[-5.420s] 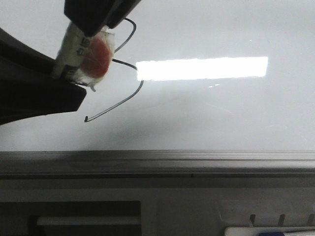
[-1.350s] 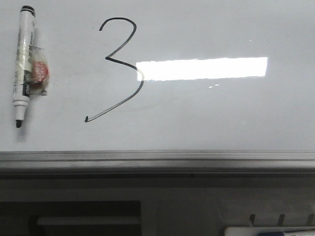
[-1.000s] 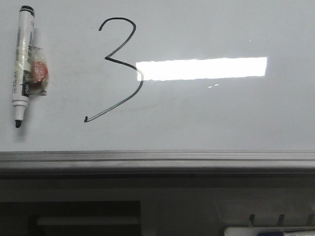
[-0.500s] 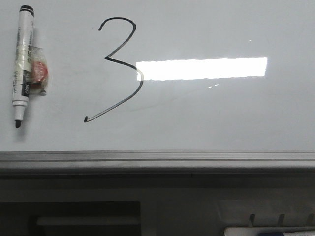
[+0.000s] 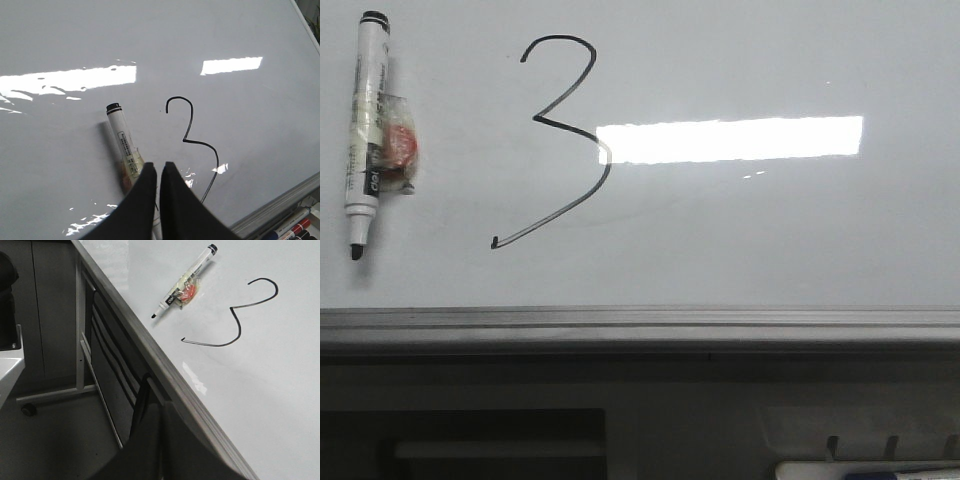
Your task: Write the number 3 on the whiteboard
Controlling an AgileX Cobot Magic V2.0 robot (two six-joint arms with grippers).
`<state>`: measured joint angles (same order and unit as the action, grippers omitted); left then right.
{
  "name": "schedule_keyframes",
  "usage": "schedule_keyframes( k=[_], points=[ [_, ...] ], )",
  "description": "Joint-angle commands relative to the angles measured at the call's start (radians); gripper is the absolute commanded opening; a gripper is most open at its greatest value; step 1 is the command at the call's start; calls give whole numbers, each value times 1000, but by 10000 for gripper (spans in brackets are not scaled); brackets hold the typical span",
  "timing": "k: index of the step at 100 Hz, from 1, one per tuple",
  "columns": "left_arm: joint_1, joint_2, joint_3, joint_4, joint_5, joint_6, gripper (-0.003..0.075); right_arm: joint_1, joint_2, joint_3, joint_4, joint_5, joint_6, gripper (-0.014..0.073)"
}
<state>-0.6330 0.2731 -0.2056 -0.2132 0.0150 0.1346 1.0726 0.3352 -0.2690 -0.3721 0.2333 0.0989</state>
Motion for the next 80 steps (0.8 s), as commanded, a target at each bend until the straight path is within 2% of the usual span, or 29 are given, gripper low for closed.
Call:
schedule_keyframes(
  k=[1,30,39,56,71,80],
  points=[
    [1,8,-23,-2,-77,-3,-21,-2,3,-26,-17,-80,3,-41],
    [1,10,26,-2,-77,-3,-21,-2,3,-26,-17,-80,3,-41],
    [30,10,42,-2,-82,-5,-21,-2,3,-26,-17,-80,3,-41],
    [164,-53,76,47,-86,-5,-21,-2,3,-26,-17,-80,3,-41],
    [338,-146,103,196,-82,-7,-21,-2,3,-26,-17,-80,3,-41],
    [435,-199,117,213,-81,-31,-21,-2,3,-26,-17,-80,3,-41]
  ],
)
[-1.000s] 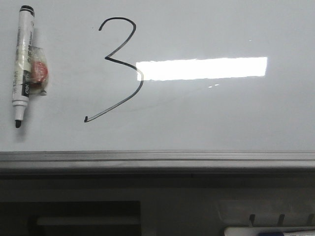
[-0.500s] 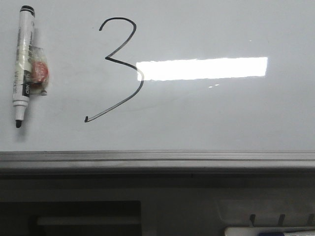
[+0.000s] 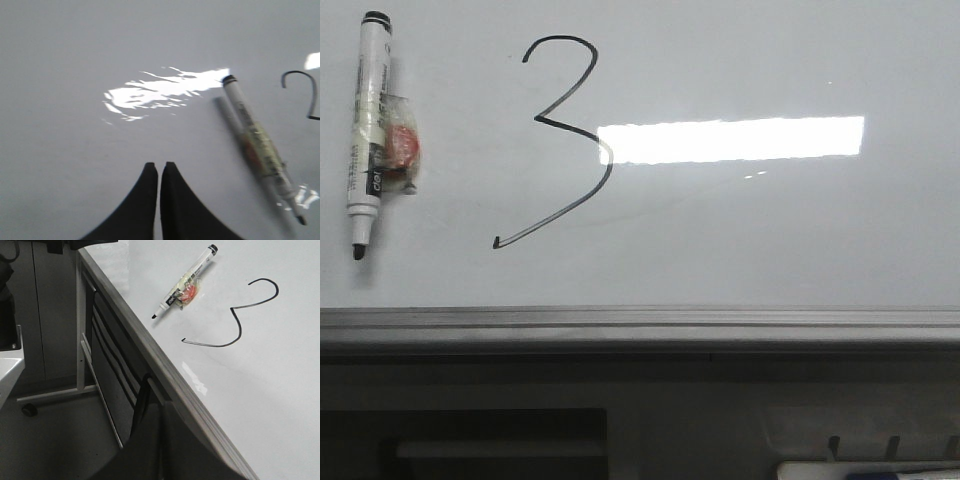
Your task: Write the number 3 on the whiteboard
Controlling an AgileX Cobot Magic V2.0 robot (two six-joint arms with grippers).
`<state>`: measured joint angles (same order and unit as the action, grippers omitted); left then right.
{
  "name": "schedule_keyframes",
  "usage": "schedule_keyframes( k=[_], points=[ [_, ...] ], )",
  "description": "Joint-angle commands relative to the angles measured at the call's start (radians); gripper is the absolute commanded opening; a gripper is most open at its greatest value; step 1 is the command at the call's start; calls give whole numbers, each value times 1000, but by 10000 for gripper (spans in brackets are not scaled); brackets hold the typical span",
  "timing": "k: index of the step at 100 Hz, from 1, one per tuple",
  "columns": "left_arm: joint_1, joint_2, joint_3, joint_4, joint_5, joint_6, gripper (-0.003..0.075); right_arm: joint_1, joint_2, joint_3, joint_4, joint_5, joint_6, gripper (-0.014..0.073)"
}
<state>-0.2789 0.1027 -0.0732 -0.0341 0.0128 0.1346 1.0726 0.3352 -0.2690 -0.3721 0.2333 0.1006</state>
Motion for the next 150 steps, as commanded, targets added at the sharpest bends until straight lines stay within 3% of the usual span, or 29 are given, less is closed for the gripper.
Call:
schedule_keyframes(
  k=[1,12,37,60,150],
  points=[
    [88,-35,-16,34,-77,-37,-21,-2,3,-26,-17,-80,1,-41],
    [185,-65,1,34,-72,-149,-21,-2,3,-26,-17,-80,1,-41],
    [304,-123,75,44,-50,-159,-21,-2,3,-26,-17,-80,1,-41],
    [306,-132,85,34,271,-159,-21,-2,3,-26,-17,-80,1,-41],
    [306,-132,85,34,269,-161,-21,-2,3,-26,-17,-80,1,-41]
  ],
)
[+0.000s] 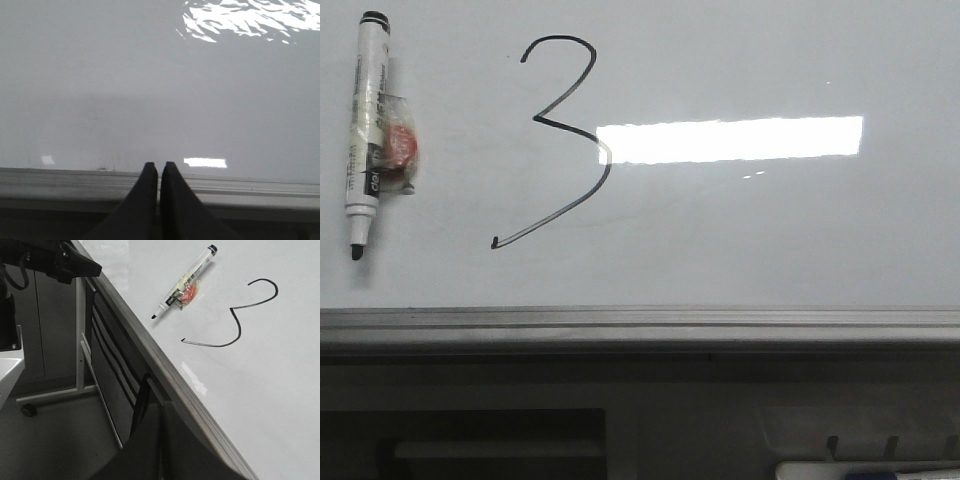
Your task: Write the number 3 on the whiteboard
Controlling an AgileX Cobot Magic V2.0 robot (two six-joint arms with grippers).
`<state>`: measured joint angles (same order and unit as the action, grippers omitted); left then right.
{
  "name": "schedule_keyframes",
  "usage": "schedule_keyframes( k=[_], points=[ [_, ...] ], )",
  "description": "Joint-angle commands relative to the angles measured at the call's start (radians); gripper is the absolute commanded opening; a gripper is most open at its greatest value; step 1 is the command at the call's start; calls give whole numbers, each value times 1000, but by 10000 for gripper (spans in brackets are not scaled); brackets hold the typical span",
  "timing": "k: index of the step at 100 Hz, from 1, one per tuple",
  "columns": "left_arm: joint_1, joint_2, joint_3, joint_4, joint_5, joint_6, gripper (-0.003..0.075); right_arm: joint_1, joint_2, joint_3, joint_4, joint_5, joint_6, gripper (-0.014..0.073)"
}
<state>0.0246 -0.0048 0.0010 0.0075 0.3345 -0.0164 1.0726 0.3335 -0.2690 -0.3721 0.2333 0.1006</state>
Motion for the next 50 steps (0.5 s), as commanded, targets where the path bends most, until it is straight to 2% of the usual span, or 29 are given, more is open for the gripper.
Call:
schedule_keyframes(
  k=[1,35,50],
  points=[
    [2,-24,11,-8,-52,-10,-21,-2,5,-26,-17,-80,1,-41],
    [2,-24,11,-8,-52,-10,-21,-2,5,-26,-17,-85,1,-41],
    [2,-24,11,-8,-52,-10,-21,-2,5,-26,65,-102,1,-41]
  ],
)
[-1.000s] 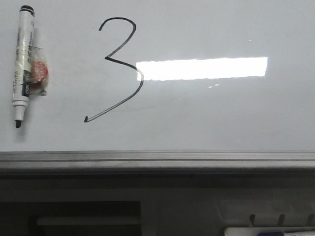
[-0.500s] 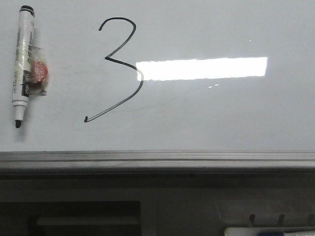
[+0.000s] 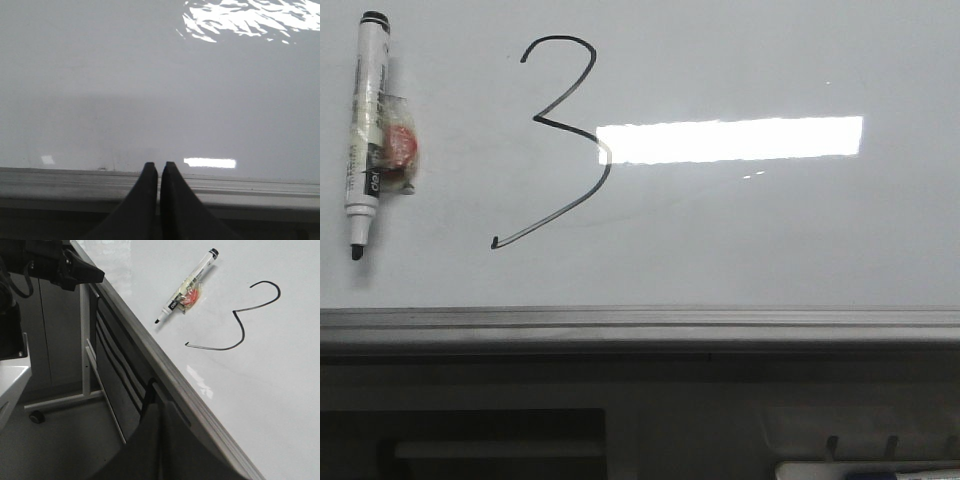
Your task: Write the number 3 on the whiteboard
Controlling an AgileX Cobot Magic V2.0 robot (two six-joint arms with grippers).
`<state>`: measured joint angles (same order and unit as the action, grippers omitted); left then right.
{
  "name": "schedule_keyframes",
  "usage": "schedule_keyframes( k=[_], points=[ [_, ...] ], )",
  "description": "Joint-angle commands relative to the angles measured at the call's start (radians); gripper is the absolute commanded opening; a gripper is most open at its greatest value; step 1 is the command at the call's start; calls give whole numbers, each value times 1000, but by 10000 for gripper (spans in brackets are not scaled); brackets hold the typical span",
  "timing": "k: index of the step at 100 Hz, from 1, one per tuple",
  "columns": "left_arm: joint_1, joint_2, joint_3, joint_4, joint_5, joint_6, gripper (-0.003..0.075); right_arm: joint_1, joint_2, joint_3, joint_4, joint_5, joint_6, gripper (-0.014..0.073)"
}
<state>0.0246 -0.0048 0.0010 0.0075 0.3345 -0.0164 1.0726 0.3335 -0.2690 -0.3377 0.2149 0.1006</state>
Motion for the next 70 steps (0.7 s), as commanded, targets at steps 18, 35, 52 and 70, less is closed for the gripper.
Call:
schedule_keyframes(
  k=[18,35,52,70],
  points=[
    [2,-24,11,-8,-52,-10,-21,-2,5,-26,67,-90,-17,-41],
    [2,-24,11,-8,-52,-10,-21,-58,5,-26,159,-107,-128,-41],
    [2,-24,11,-8,-52,-10,-21,-268,5,-26,175,-193,-130,-41],
    [2,-24,11,-8,-52,-10,-21,-598,5,-24,175,-241,-130,-41]
  ],
)
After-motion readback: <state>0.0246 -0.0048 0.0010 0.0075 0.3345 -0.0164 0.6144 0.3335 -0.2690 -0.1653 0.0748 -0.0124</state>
